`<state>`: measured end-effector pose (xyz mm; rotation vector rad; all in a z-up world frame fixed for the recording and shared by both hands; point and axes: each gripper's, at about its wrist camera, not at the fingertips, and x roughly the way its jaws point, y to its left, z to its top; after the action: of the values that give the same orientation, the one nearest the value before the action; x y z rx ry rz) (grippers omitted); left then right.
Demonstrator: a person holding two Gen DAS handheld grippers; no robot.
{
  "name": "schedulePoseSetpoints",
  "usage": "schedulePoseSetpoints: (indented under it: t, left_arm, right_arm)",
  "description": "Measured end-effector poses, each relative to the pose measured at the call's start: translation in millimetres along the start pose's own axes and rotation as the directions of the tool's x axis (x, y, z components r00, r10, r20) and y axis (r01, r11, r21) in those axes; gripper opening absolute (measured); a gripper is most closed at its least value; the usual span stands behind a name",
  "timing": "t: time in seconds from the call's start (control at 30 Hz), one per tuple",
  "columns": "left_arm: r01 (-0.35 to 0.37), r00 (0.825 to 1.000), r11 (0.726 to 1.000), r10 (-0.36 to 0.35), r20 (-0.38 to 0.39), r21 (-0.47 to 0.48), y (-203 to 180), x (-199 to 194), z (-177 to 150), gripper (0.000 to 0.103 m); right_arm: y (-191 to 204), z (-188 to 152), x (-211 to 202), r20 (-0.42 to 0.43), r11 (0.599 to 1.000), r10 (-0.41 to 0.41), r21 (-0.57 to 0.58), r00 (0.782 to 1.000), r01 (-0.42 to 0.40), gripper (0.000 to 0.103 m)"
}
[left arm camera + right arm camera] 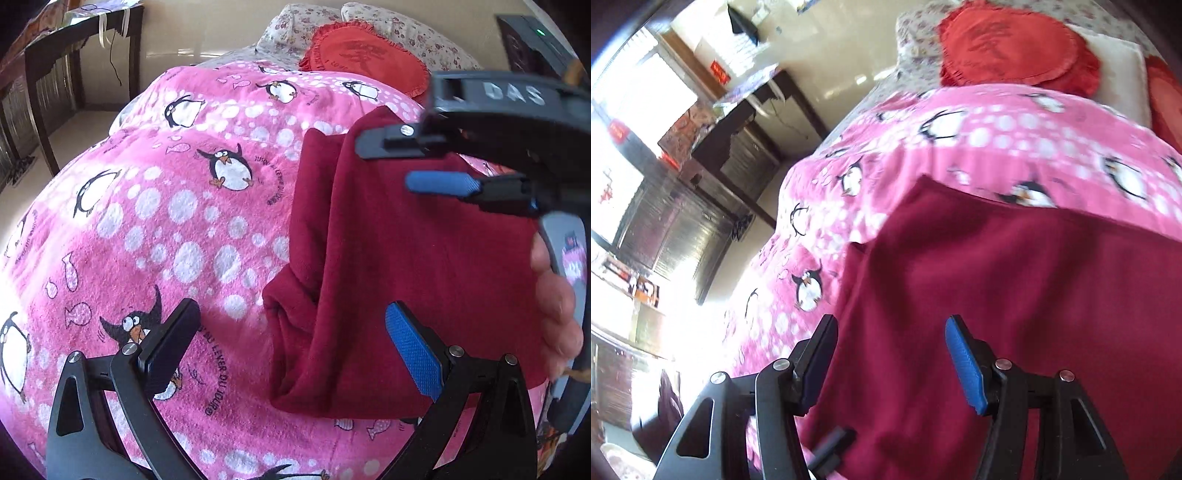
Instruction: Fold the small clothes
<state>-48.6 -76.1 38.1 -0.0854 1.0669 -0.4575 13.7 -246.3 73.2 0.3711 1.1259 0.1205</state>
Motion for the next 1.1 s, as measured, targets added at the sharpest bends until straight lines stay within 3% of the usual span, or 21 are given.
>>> schedulePoseSetpoints:
  t: [0.13, 0.27, 0.33, 0.43, 0.47, 0.5, 0.53, 0.57, 0.6, 0.63, 0.67, 0.7, 0.77, 0.93, 1.1]
  left_arm:
    - [0.027, 1.0, 1.0, -0.026, 0.007, -0.011, 6.1, 0.7, -4.4, 0.101]
    - [0.014, 1.0, 1.0, -0.014, 0.006, 0.011, 4.0, 2.3, -4.6, 0.101]
    - [0.006, 1.0, 1.0, -0.006, 0.002, 0.023, 2.3, 4.7, -4.3, 0.101]
    - [0.012, 1.0, 1.0, -0.013, 0.011, 0.012, 2.0, 2.8, -4.9, 0.101]
    - [0.011, 1.0, 1.0, -0.011, 0.012, 0.009, 1.4, 3.1, -4.9, 0.101]
    - [0.009, 1.0, 1.0, -0.009, 0.014, 0.008, 0.6, 3.2, -5.0, 0.101]
    - [0.008, 1.0, 1.0, -0.008, 0.015, 0.01, 0.1, 1.9, -5.7, 0.101]
    - [0.011, 1.0, 1.0, -0.011, 0.015, 0.015, -0.9, 1.2, -5.8, 0.101]
    - [0.025, 1.0, 0.999, -0.025, 0.012, 0.023, -1.1, 3.0, -2.4, 0.101]
    - [0.054, 0.999, 0.998, -0.054, 0.006, 0.033, -4.1, 3.2, -1.0, 0.088]
    - [0.093, 0.996, 0.995, -0.092, -0.006, 0.041, -8.3, 1.7, -0.3, 0.055]
    - [0.125, 0.992, 0.991, -0.124, -0.029, 0.046, -12.5, 0.2, 0.6, 0.046]
    - [0.113, 0.994, 0.991, -0.112, -0.008, 0.071, -22.6, -11.3, 2.7, 0.037]
    - [0.208, 0.976, 0.97, -0.214, 0.039, 0.124, -53.4, -57.1, 15.0, 0.032]
    - [0.279, 0.95, 0.919, -0.306, 0.058, 0.28, -127.1, -94.9, 16.6, 0.031]
  right_arm:
    - [13.8, 23.8, 38.8, -0.058, 0.995, -0.102, -0.017, 0.993, 0.102, 0.059]
    - [23.7, 27.3, 60.0, -0.094, 0.987, -0.159, -0.029, 0.983, 0.157, 0.079]
    - [30.2, 25.4, 68.3, -0.1, 0.976, -0.211, -0.079, 0.972, 0.204, 0.08]
    - [32.3, 21.6, 74.2, -0.086, 0.97, -0.224, -0.118, 0.971, 0.213, 0.08]
    - [32.3, 20.0, 74.3, -0.082, 0.966, -0.233, -0.136, 0.969, 0.221, 0.075]
    - [32.0, 18.5, 71.1, -0.073, 0.96, -0.251, -0.148, 0.965, 0.239, 0.062]
    - [29.8, 16.5, 65.3, -0.063, 0.963, -0.239, -0.144, 0.969, 0.228, 0.057]
    - [25.6, 13.3, 57.5, -0.054, 0.973, -0.201, -0.129, 0.978, 0.193, 0.047]
    - [18.1, 11.3, 48.1, -0.048, 0.984, -0.143, -0.111, 0.989, 0.137, 0.031]
    - [11.9, 10.3, 40.6, -0.049, 0.994, -0.077, -0.086, 0.996, 0.072, 0.02]
    - [7.9, 11.4, 31.4, -0.038, 0.997, -0.046, -0.07, 0.998, 0.043, 0.018]
    - [4.9, 9.1, 22.0, -0.019, 0.998, -0.023, -0.062, 1.0, 0.022, 0.016]
    - [0.4, 1.6, -0.7, 0.024, 0.998, 0.028, -0.056, 0.999, -0.027, 0.015]
    - [-16.3, -10.4, -67.1, 0.146, 0.995, 0.09, -0.065, 0.985, -0.082, 0.014]
    - [-55.0, -24.1, -138.7, 0.245, 0.993, 0.114, -0.037, 0.963, -0.108, 0.014]
